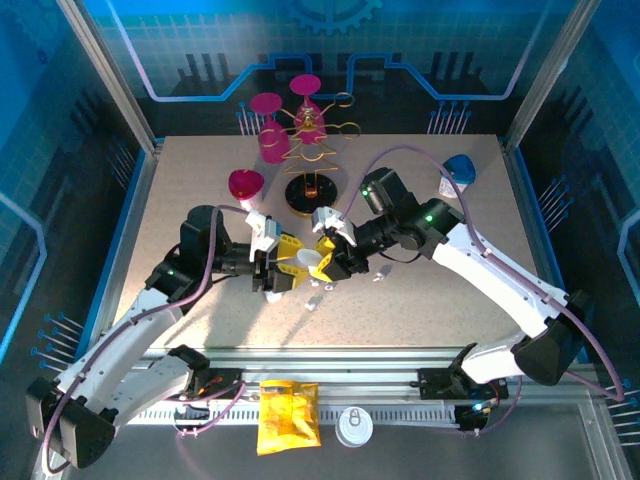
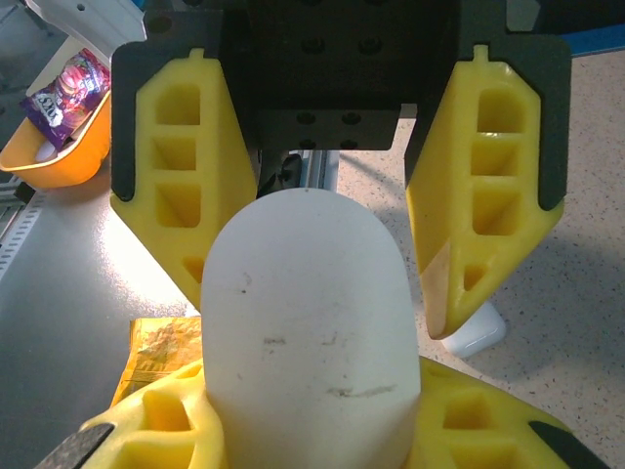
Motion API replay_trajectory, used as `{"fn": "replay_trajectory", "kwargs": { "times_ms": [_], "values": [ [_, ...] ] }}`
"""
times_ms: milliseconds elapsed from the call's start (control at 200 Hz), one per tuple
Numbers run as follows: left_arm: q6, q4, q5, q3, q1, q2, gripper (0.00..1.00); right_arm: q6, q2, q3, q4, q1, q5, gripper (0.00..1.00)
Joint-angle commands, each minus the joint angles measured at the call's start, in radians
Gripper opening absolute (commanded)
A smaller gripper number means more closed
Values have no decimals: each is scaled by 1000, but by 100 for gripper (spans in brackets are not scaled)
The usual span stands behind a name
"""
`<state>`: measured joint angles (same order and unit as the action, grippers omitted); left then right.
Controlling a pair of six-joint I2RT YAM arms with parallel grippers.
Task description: Insert the wireless bluetooth earbuds into the charging case
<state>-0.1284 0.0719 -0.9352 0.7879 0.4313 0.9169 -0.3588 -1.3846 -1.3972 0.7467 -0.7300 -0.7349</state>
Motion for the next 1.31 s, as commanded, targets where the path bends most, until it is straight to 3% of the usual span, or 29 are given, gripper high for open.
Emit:
{"fn": "replay_trajectory", "kwargs": {
  "times_ms": [0,145,250,325,495,680,1046,1301],
  "values": [
    [24,-41,-2,0,6,3,58,4,8,4,6,5,-18,21],
    [26,-43,-6,2,6,7,57,4,11,4,6,5,-17,21],
    [30,-43,-20,4,6,11,42,3,16,5,3,5,-16,21],
    [32,-43,-25,5,6,12,40,1,18,7,3,5,-13,22],
    [15,-42,-20,-4,6,1,40,9,38,23,-23,9,-6,51],
    [-22,-21,-28,-10,6,-10,40,37,68,52,-68,25,-9,64],
    [-73,-8,-39,-22,6,-32,39,142,76,70,-156,59,90,67],
    [-94,-23,-31,-46,6,-36,38,192,114,111,-239,96,35,68]
  ]
}}
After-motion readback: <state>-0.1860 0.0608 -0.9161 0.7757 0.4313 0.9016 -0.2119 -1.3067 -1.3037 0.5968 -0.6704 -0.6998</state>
